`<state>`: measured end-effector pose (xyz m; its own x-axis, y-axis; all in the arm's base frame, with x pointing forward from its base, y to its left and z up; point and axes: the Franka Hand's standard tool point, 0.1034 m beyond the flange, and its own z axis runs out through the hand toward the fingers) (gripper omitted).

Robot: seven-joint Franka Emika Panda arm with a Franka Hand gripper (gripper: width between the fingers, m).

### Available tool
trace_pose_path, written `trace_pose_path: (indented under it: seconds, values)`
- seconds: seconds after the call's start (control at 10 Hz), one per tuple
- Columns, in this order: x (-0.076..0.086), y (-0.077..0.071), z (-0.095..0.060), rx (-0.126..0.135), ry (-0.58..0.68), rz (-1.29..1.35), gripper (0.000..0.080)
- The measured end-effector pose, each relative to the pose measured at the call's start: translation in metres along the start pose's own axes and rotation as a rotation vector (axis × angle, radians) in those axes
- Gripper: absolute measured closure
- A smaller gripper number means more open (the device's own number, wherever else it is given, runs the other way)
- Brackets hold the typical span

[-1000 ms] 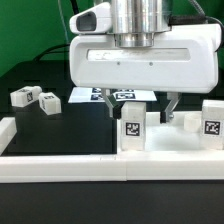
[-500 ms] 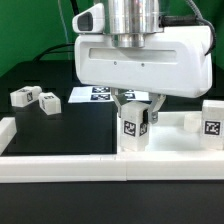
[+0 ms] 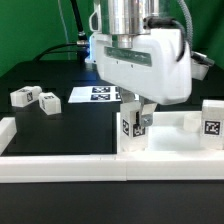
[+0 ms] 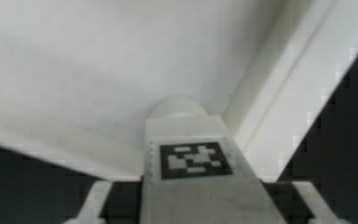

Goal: Assemble square table

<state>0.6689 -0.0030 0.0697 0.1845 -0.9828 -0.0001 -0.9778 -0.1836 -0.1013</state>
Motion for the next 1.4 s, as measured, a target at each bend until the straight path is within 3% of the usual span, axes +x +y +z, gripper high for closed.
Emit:
trace_pose_path:
  seconds: [0.3, 0.6, 0.7, 0.8, 0.9, 1.0, 1.2, 1.4]
  values:
    - [0.002, 0.000, 0.001, 0.030, -0.073, 0.487, 0.0509]
    - [0.002, 0.001, 0.001, 0.025, -0.063, 0.572, 0.0509]
    - [0.002, 0.001, 0.001, 0.025, -0.067, 0.598, 0.0437]
    - [0.002, 0.001, 0.001, 0.025, -0.067, 0.593, 0.0299]
    - [0.002, 0.001, 0.001, 0.025, -0.067, 0.592, 0.0299]
    - [0.002, 0.001, 0.001, 0.025, -0.067, 0.592, 0.0182]
    - [-0.002, 0.000, -0.008, 0.033, -0.074, 0.578, 0.0160]
    - [-0.005, -0.003, -0.036, 0.058, -0.098, 0.571, 0.0151]
